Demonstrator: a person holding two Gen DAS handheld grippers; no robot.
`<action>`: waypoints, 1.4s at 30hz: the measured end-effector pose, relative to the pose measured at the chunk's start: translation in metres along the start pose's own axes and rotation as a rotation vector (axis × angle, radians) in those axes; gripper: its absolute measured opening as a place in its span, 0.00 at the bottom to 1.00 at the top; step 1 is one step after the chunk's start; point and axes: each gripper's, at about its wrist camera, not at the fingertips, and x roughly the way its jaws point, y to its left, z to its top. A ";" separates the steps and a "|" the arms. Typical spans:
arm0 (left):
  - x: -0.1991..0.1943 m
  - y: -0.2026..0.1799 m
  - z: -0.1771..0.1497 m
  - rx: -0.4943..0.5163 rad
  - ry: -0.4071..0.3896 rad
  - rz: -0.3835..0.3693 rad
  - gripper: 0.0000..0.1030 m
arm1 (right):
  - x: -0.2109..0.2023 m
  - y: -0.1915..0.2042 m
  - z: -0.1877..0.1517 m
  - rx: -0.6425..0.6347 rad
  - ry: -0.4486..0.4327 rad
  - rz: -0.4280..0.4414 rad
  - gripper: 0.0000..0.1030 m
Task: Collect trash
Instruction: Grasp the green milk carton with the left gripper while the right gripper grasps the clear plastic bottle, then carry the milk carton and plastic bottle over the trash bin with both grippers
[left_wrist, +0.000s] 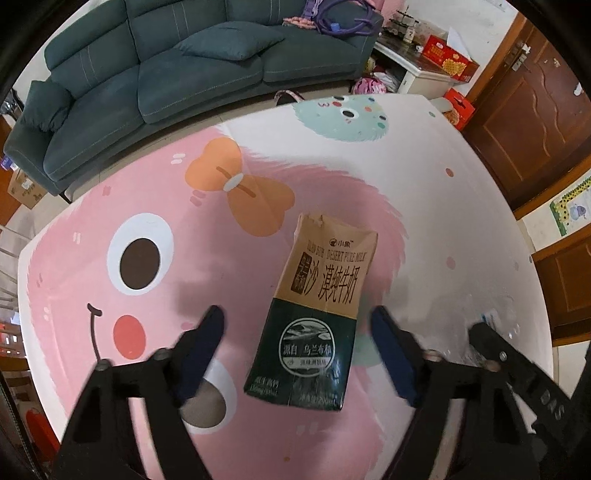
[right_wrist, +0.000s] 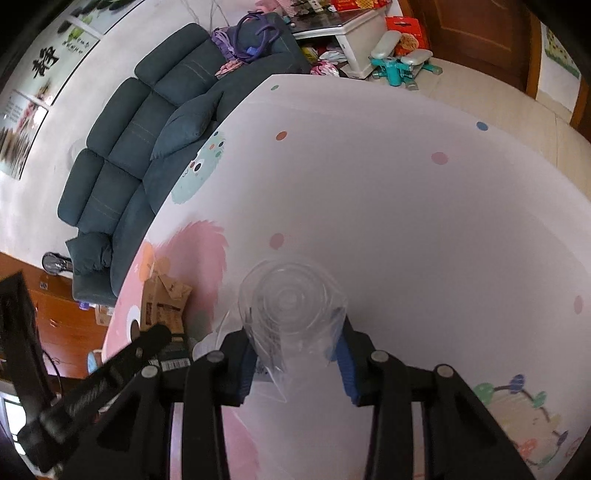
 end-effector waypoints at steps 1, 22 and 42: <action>0.004 0.000 0.000 -0.007 0.014 -0.005 0.61 | -0.001 0.000 -0.001 -0.008 0.001 -0.002 0.37; -0.076 -0.051 -0.102 -0.060 -0.034 -0.045 0.44 | -0.060 -0.012 -0.031 -0.245 0.015 0.029 0.37; -0.213 -0.183 -0.314 -0.274 -0.201 0.010 0.44 | -0.226 -0.119 -0.111 -0.603 0.024 0.181 0.37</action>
